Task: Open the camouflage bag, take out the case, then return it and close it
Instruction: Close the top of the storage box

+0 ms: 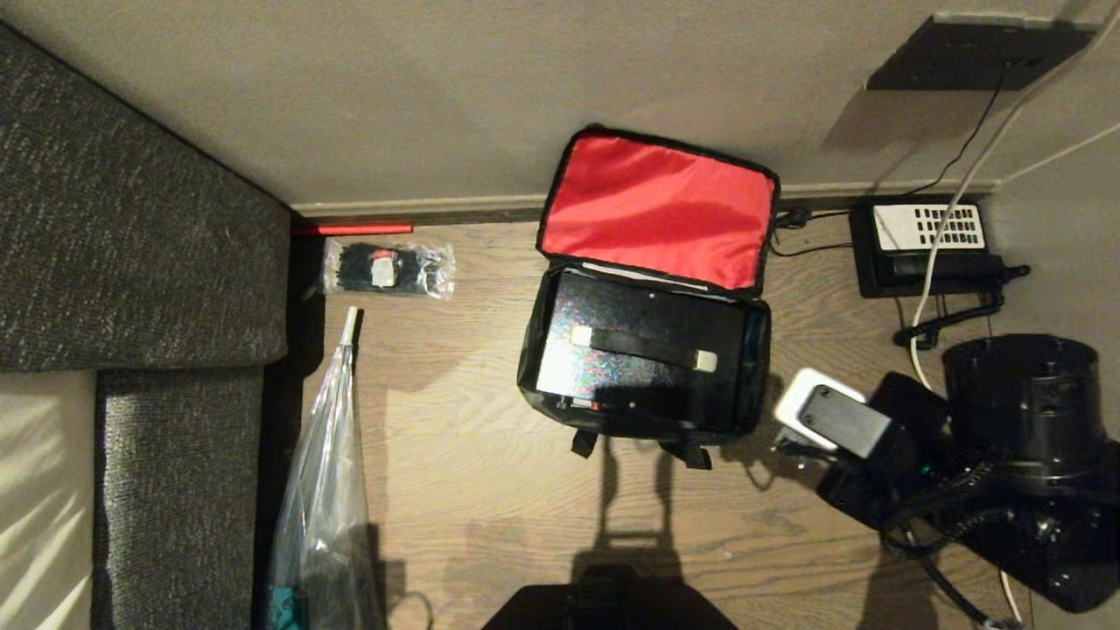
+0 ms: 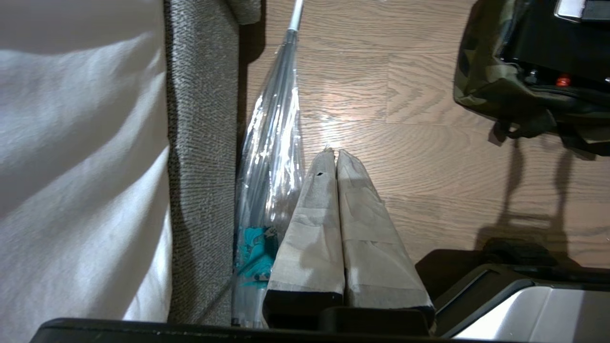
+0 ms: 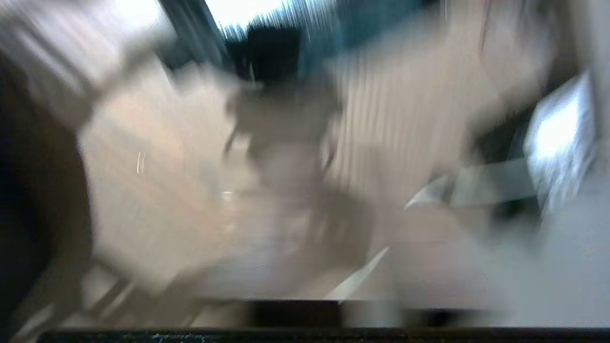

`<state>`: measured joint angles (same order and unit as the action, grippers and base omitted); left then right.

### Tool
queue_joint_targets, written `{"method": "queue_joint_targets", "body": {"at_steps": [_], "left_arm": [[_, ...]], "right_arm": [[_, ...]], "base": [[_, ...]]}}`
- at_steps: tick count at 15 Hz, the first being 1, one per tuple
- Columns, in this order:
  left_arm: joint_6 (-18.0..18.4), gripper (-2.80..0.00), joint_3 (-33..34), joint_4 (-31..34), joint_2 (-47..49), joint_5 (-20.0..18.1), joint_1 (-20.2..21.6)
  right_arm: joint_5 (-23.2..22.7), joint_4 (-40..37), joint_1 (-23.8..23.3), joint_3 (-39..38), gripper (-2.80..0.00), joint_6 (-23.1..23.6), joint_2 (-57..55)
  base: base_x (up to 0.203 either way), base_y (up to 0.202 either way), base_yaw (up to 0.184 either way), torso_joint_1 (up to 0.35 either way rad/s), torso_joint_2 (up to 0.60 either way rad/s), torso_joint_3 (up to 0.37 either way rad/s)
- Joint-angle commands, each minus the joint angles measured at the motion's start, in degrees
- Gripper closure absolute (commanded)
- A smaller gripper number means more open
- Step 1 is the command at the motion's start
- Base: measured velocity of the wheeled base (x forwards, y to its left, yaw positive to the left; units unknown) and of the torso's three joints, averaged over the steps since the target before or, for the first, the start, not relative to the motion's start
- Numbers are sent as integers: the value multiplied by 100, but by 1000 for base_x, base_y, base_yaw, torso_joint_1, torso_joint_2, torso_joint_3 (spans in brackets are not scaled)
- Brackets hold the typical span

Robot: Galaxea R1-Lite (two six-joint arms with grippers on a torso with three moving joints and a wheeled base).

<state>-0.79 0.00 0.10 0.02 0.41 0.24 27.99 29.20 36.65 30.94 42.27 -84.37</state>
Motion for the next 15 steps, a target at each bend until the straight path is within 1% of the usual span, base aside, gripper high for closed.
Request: {"method": "queue_joint_targets", "body": {"at_steps": [1,2,3,4,5,6,7,8,9,11,12,13,15], "left_arm": [[0,0,18,-1,-11,2,6],[-1,0,18,-1,-11,2,2],[0,0,18,-1,-11,2,2],[0,0,18,-1,-11,2,2],[-4,0,18,-1,-11,2,6],[0,0,18,-1,-11,2,2],[0,0,18,-1,-11,2,2],[0,0,18,-1,-11,2,2],[0,0,18,-1,-11,2,2],[-2,0,18,-1,-11,2,10],[-2,0,18,-1,-11,2,2],[0,0,18,-1,-11,2,2],[0,0,18,-1,-11,2,2]], "right_arm": [[132,-668,-356,-166,0,-1372,608],[154,-870,-413,-158,0,-1999,626],[180,-1106,-558,-116,0,-2418,649],[175,-1278,-772,-88,0,-2545,651],[153,-1317,-861,-68,0,-2756,576],[-5,-1250,-899,-6,0,-3191,471],[-351,-1111,-969,174,0,-3822,325],[-687,-994,-1075,395,0,-4283,151],[-1077,-899,-1313,698,0,-4920,-70],[-1764,-798,-1785,1174,0,-5805,-632],[-1991,-700,-1974,1437,0,-6145,-985],[-2134,-510,-2150,1746,0,-6369,-1340],[-2345,-60,-2448,2353,0,-6495,-1952]], "base": [[0,0,0,0,0,0],[0,0,0,0,0,0],[0,0,0,0,0,0],[0,0,0,0,0,0],[0,0,0,0,0,0],[0,0,0,0,0,0],[0,0,0,0,0,0],[0,0,0,0,0,0],[0,0,0,0,0,0],[0,0,0,0,0,0],[0,0,0,0,0,0],[0,0,0,0,0,0],[0,0,0,0,0,0]]}}
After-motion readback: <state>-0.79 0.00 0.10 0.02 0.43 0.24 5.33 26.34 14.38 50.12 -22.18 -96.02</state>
